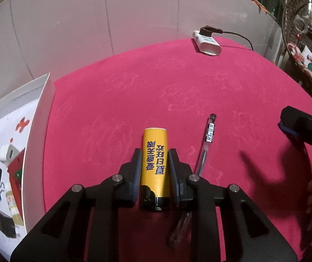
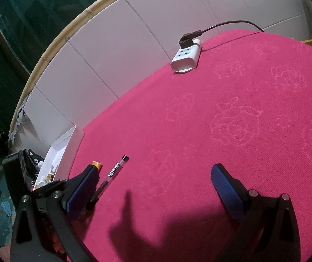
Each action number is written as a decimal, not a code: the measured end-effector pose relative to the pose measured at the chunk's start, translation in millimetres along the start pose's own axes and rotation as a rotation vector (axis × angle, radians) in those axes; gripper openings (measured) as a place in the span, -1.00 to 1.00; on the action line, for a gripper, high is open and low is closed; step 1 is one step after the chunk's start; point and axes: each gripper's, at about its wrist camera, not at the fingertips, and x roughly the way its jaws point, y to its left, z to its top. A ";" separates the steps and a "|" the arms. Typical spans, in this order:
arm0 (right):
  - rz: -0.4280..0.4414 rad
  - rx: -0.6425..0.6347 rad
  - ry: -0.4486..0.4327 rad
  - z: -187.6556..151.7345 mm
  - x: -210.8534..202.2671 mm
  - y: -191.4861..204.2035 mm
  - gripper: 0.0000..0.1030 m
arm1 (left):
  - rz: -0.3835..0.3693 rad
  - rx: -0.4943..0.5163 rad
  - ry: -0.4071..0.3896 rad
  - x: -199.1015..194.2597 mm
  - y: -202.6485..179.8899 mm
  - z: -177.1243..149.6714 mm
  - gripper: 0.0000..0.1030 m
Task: Organize rigid objects
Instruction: 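Grasp the black pen with the right gripper while the left gripper holds the lighter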
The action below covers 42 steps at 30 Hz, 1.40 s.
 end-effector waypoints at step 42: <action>-0.211 -0.533 0.249 -35.9 15.5 50.5 0.77 | -0.070 -0.214 -0.179 -138.3 51.9 -101.6 -0.55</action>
